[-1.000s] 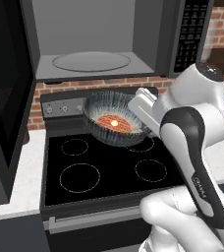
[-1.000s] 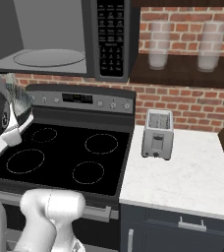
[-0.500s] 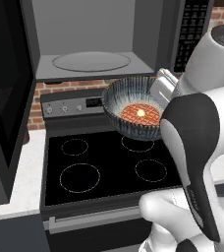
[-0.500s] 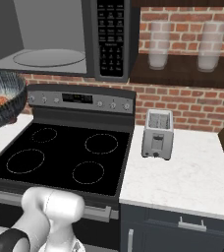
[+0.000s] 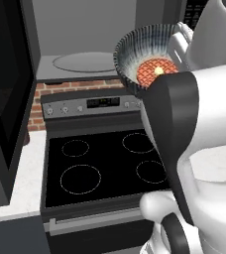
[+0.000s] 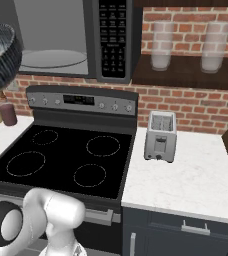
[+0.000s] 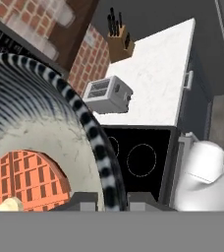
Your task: Open the microwave, place the bowl with waffle inside the microwave, then close the microwave door and turn it on.
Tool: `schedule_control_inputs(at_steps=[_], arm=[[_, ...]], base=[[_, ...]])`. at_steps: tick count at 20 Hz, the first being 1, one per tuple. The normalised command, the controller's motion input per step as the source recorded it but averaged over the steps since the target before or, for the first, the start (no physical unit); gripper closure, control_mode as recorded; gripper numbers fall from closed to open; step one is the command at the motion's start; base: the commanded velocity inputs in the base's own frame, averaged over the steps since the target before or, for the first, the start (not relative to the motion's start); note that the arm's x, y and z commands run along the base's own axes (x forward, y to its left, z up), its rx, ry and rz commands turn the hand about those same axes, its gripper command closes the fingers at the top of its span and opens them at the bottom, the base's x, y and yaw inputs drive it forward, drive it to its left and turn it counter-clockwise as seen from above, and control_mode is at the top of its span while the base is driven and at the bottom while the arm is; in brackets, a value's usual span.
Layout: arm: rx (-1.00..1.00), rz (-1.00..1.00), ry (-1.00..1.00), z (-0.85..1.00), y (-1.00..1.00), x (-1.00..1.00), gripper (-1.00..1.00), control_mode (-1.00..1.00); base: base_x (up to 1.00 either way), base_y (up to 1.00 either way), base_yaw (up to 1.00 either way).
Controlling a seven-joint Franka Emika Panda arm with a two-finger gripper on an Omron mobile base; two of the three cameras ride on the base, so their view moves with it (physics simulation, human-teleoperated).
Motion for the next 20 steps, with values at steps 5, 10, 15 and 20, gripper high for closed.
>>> schedule_control_inputs(at_steps=[5, 10, 15, 20], arm=[[0.00, -0.03, -0.02, 0.27, -0.01, 0.66, 1.00, -1.00], [0.00, 0.00, 0.00, 0.00, 0.00, 0.85, 1.00, -1.00], [0.00, 0.00, 0.00, -0.04, 0.00, 0.79, 1.00, -1.00], [0.00, 0.01, -0.08, -0.30, 0.00, 0.69, 1.00, -1.00]], base=[[0.00, 0.00, 0.00], [0.00, 0.00, 0.00], [0.00, 0.00, 0.00], [0.00, 0.00, 0.00]])
